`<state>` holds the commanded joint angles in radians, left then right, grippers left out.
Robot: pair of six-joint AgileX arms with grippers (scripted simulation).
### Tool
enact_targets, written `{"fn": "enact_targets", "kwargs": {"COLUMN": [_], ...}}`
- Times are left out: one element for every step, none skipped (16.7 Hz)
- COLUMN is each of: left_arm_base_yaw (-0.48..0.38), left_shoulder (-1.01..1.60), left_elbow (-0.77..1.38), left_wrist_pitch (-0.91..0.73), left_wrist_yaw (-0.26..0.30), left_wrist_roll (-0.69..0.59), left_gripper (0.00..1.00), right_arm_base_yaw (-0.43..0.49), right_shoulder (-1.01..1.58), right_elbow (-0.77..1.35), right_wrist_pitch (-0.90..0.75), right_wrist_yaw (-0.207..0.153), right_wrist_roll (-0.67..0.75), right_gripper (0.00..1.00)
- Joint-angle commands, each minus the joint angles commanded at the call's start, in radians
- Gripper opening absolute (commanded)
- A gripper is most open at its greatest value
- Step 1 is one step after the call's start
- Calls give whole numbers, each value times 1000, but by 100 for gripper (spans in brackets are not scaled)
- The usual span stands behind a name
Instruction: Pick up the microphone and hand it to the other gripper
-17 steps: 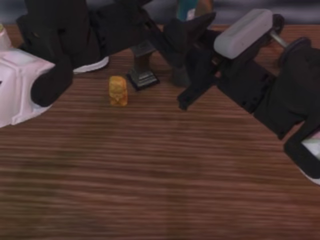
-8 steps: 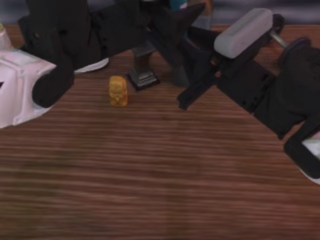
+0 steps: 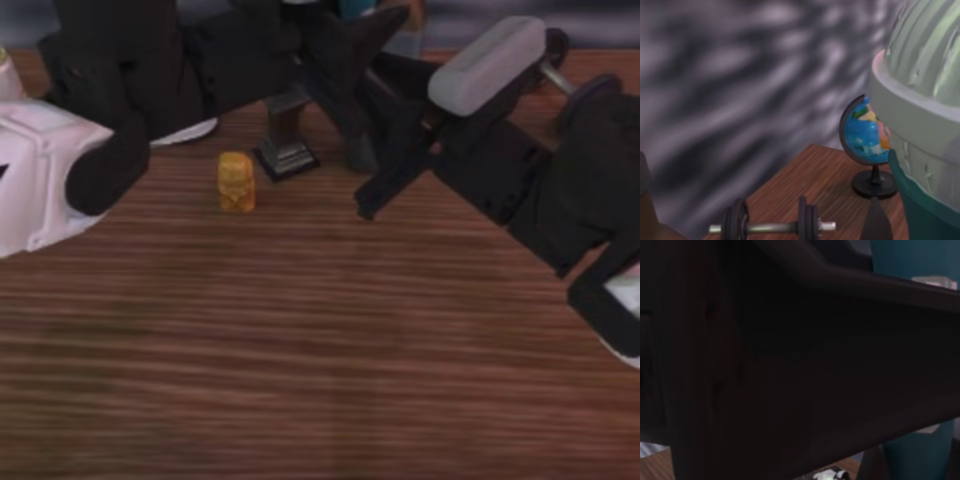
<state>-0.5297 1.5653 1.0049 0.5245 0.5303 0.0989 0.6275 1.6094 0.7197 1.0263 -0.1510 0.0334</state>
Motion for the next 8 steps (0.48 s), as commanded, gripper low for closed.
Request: {"fn": "enact_targets", "kwargs": {"left_arm_base_yaw": [0,0,0,0,0,0,0,0], "left_shoulder": [0,0,0,0,0,0,0,0], "left_elbow": [0,0,0,0,0,0,0,0], "left_wrist_pitch": [0,0,0,0,0,0,0,0], "left_wrist_yaw": [0,0,0,0,0,0,0,0], "left_wrist_roll": [0,0,0,0,0,0,0,0], "left_gripper": [0,0,0,0,0,0,0,0], "right_arm_base_yaw": [0,0,0,0,0,0,0,0], "right_shoulder": [0,0,0,0,0,0,0,0], "right_elbow": [0,0,0,0,0,0,0,0], "right_wrist_pitch": [0,0,0,0,0,0,0,0], "right_wrist_yaw": [0,0,0,0,0,0,0,0], "right_wrist_roll": [0,0,0,0,0,0,0,0], "right_gripper": [0,0,8,15,23,30,38,45]}}
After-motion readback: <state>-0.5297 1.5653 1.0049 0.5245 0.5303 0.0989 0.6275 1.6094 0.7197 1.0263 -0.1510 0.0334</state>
